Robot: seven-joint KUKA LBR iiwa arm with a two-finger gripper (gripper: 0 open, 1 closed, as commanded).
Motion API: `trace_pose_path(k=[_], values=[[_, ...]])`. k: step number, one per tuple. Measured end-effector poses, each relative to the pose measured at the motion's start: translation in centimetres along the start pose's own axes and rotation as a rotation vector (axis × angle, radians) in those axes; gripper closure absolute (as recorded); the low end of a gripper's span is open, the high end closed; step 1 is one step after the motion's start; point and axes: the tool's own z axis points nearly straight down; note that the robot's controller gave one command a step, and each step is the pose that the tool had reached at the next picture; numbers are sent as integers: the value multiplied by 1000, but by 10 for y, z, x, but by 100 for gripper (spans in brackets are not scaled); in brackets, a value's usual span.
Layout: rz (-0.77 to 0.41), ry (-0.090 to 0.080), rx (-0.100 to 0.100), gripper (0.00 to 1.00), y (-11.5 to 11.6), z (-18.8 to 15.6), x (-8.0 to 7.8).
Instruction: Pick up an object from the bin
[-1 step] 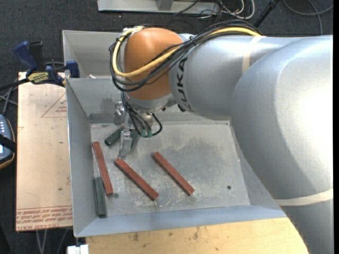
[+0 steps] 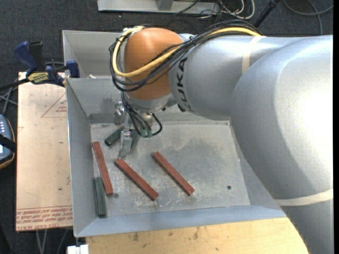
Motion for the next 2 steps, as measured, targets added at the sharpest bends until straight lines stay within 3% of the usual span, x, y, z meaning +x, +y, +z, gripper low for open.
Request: trace_pose_path(k=[1, 2], values=[[1, -1, 0, 0, 0, 1, -1], [7, 14, 6, 0, -1, 7, 13]])
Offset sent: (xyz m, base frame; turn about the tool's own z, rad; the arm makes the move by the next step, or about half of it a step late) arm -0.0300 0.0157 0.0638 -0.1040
